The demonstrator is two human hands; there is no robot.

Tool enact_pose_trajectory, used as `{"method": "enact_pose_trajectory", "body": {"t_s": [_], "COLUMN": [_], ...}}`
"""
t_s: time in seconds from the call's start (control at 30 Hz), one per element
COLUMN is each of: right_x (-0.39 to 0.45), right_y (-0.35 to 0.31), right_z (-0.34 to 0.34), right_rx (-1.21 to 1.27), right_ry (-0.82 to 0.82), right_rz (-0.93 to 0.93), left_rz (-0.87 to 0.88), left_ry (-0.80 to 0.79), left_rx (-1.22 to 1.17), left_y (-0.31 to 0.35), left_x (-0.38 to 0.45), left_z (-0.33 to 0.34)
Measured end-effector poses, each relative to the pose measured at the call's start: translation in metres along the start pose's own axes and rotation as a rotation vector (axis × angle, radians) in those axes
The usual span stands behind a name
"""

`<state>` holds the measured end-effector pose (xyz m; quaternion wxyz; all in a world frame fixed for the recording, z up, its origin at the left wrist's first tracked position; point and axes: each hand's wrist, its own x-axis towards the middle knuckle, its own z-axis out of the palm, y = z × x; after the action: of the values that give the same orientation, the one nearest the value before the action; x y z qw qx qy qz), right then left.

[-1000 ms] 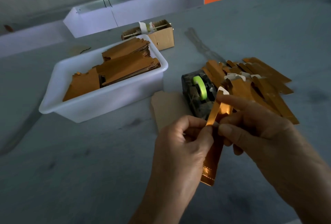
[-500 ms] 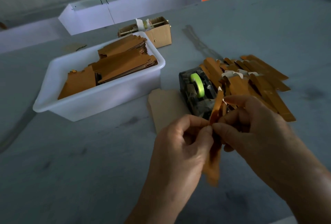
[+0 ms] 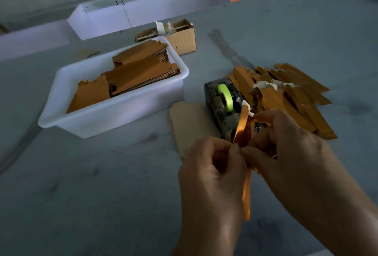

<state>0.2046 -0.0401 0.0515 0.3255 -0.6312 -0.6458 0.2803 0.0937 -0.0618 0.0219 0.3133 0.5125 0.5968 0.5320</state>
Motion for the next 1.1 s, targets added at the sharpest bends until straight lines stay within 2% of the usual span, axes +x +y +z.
{"method": "enact_pose_trajectory", "body": {"t_s": [0.17,0.23,0.37,0.5,0.63,0.7,0.8,0.87,0.97,1.1], "right_x": [-0.002,-0.003,0.0,0.001,0.003,0.009,0.032,0.052,0.077,0.072], "right_y": [-0.004,0.0,0.006,0.009,0.012,0.016,0.026,0.034,0.049,0.057], "right_z": [-0.004,-0.004,0.002,0.007,0.006,0.002,-0.009,-0.015,-0.016,-0.015], "right_rx": [-0.149,-0.061,0.573,0.662,0.577,0.416,0.138,0.014,-0.169,-0.186], "right_ry": [0.061,0.067,-0.214,-0.251,-0.261,-0.156,0.093,0.18,0.272,0.447], "right_rz": [0.011,-0.036,0.119,0.151,0.158,0.117,0.029,0.018,0.092,0.126], "left_rz": [0.168,0.158,-0.03,-0.169,-0.244,-0.205,-0.052,-0.084,-0.259,-0.324], "left_ry": [0.062,0.031,-0.082,-0.208,-0.279,-0.223,0.002,0.053,0.008,-0.01], "left_rx": [0.103,0.079,-0.079,-0.214,-0.242,-0.145,0.325,0.546,0.533,0.444], "left_y": [0.0,0.004,0.004,0.003,0.001,-0.004,-0.017,-0.03,-0.044,-0.057], "left_x": [0.002,0.005,0.009,0.012,0.019,0.025,0.043,0.059,0.076,0.087], "left_z": [-0.007,-0.011,-0.014,-0.019,-0.024,-0.028,-0.038,-0.043,-0.043,-0.037]}}
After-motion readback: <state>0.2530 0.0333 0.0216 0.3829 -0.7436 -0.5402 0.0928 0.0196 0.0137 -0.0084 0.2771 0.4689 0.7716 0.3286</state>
